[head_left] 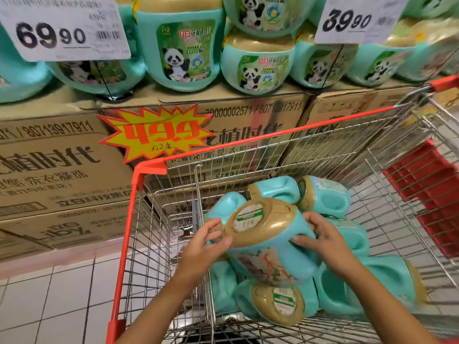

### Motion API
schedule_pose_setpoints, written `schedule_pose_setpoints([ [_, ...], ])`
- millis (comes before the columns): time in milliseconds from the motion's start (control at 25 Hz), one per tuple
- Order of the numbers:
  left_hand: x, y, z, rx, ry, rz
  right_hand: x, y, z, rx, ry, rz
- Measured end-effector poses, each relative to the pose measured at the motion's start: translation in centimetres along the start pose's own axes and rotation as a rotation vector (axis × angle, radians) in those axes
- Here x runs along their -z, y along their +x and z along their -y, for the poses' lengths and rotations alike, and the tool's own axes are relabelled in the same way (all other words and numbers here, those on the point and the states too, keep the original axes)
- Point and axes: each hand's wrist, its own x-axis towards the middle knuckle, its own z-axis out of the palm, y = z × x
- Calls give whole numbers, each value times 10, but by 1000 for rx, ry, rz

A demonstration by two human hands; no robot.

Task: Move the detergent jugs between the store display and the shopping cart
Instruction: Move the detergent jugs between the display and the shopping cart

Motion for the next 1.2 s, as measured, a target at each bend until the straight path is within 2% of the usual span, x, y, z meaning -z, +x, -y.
schedule_pose_setpoints([
  [160,-12,10,-11,-19,-124,224,-15,-12,7,29,409,-89],
  [240,-16,15,-21,-38,-228,239,-24,-11,14,25,513,-98],
  [360,-15,15,-37,-77,-330,175,-37,-10,27,15,516,-158],
  [480,-10,6,-41,-121,-332,110,-55,-12,37,28,472,-221],
  [640,12,-15,-38,-142,-325,6,-90,-8,43,44,376,-199],
  [760,39,-38,-32,-162,-345,-109,-120,2,48,2,286,-94],
  [920,77,-82,-18,-192,-419,-348,-173,14,59,-83,217,197],
  [1200,173,-192,6,-213,-499,-690,-319,-3,65,-192,60,571],
])
